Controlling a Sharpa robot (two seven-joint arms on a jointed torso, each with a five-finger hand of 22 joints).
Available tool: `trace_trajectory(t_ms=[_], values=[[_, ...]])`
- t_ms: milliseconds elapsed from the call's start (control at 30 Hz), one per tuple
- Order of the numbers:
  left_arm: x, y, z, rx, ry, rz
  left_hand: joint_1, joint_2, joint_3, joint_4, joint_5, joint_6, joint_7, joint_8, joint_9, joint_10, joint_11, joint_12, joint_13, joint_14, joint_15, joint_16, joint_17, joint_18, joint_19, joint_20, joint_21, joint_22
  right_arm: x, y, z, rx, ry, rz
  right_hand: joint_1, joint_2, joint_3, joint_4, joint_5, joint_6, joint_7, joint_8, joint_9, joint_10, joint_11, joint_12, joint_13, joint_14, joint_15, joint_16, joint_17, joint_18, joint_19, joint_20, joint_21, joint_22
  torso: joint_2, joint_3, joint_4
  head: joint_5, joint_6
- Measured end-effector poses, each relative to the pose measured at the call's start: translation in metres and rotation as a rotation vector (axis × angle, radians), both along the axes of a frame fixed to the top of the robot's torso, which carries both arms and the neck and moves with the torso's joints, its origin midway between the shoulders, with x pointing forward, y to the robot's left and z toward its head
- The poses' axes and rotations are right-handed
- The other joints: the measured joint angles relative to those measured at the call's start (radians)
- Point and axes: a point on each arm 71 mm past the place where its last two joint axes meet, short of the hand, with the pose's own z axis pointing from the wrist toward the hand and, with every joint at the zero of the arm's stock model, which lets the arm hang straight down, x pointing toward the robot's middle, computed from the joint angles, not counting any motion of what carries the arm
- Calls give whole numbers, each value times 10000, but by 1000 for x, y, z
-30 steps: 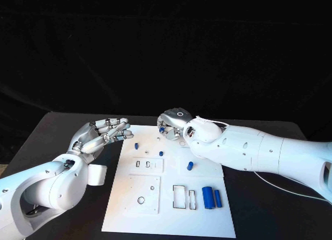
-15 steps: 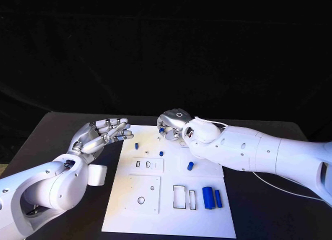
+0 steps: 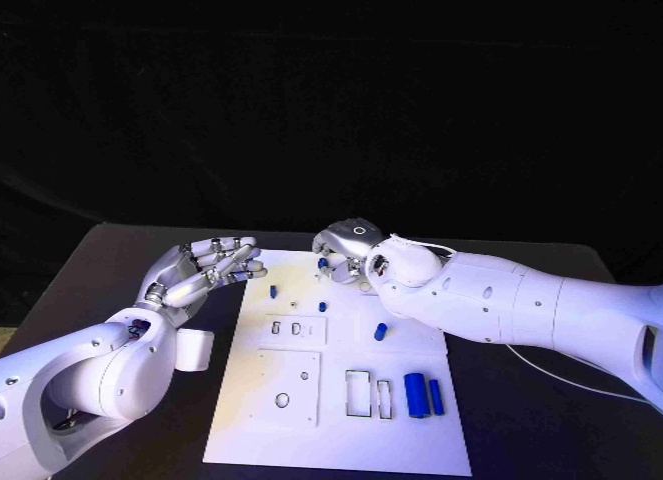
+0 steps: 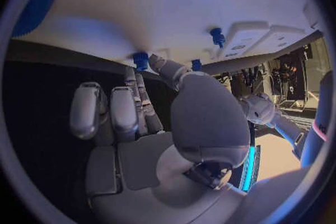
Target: Assemble the parts on the task board
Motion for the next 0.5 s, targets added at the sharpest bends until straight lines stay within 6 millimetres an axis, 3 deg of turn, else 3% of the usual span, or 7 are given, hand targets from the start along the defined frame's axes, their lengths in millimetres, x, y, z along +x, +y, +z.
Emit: trace_trajectory(t_ms=[233, 433, 500], values=[[0, 1, 0, 7, 6, 7, 0, 0, 0, 0, 0, 0, 0, -40, -8, 0, 0, -39, 0, 0, 0, 0, 14, 0, 37, 36, 0, 0, -10, -14, 3, 140, -17, 46, 104, -127, -199, 12, 175, 0, 0, -5, 18, 0, 0, 216, 36, 0, 0, 0, 6, 0, 0, 0, 0, 67, -4, 3, 0, 31, 8], [0, 2, 0, 21, 21, 48, 0, 0, 0, 0, 0, 0, 0, -40, -8, 0, 0, -39, 0, 0, 0, 0, 14, 0, 37, 36, 0, 0, -21, -35, 14, 418, -120, -18, 104, -126, -292, 135, 297, 284, 42, -5, 67, 449, -40, 604, 167, 24, -25, 101, 177, -2, 193, -38, 124, 326, -26, 15, -40, 89, 68], [0, 3, 0, 25, 28, 62, 0, 0, 0, 0, 0, 0, 0, -40, -8, 0, 0, -39, 0, 0, 0, 0, 14, 0, 37, 36, 0, 0, -24, -45, 18, 525, -128, -124, 104, -126, -283, 204, 350, 339, -12, -5, 78, 675, -81, 733, 216, 57, -57, 154, 260, -2, 257, -72, 188, 429, -38, 21, -66, 90, 77]])
